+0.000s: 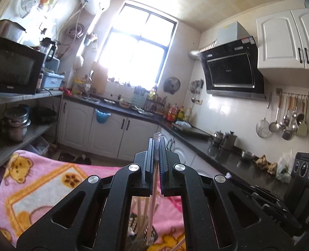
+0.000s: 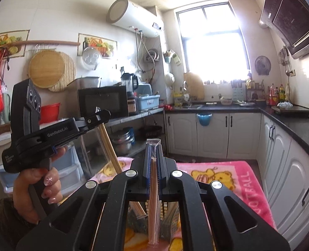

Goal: Organize utensils
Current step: 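Lift the chopsticks with the left gripper above the green caddy, then lower the chopsticks into the caddy and open the left gripper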

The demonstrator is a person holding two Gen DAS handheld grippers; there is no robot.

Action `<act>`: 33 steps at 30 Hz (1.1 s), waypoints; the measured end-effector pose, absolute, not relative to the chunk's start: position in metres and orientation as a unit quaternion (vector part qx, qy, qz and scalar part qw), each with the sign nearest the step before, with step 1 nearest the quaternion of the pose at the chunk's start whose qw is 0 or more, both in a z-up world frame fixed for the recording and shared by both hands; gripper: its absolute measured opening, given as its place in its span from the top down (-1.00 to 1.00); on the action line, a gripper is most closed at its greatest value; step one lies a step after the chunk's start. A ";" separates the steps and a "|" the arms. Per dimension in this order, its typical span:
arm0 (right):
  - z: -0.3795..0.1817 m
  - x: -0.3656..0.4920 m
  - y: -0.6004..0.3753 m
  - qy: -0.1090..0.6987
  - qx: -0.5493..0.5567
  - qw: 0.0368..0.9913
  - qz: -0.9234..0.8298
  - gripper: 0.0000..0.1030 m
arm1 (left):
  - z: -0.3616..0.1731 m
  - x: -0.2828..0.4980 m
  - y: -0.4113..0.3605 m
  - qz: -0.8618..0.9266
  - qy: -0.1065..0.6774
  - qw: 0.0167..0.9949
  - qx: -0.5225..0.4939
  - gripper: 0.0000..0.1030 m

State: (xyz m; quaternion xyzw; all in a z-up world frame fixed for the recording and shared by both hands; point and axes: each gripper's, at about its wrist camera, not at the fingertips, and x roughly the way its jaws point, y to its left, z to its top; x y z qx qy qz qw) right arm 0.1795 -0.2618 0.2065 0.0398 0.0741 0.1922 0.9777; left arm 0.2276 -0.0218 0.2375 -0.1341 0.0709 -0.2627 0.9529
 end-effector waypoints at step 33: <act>0.189 0.253 -0.241 0.042 0.046 0.983 0.173 0.90 | 0.181 0.280 -0.040 -0.190 0.080 0.976 -0.072 0.96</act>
